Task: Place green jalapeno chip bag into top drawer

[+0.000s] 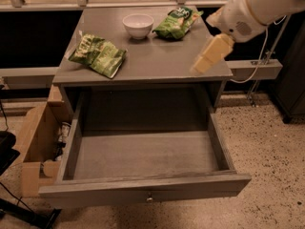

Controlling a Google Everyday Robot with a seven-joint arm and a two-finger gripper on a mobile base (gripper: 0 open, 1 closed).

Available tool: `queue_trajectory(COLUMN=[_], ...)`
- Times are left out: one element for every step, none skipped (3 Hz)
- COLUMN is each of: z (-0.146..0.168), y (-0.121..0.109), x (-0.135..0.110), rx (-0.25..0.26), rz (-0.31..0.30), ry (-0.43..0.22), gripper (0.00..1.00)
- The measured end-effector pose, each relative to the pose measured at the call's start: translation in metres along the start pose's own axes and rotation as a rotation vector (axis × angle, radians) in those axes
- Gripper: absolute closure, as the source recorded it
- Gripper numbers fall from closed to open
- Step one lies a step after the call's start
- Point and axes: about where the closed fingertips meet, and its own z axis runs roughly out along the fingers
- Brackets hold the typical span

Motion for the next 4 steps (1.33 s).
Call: queue_trajectory(z=[0.039,0.045,0.07,0.116], y=[-0.033,-0.036,-0.046,-0.066], x=[-0.044,-0.047,-0.058,-0.091], rx=[0.013,0.011,0.001,-0.014], rz=[-0.026,-0.021,0.001,0.023], ry=[-0.119,-0.13,-0.176,-0.243], gripper=[0.0,0.0,0.0,0.0])
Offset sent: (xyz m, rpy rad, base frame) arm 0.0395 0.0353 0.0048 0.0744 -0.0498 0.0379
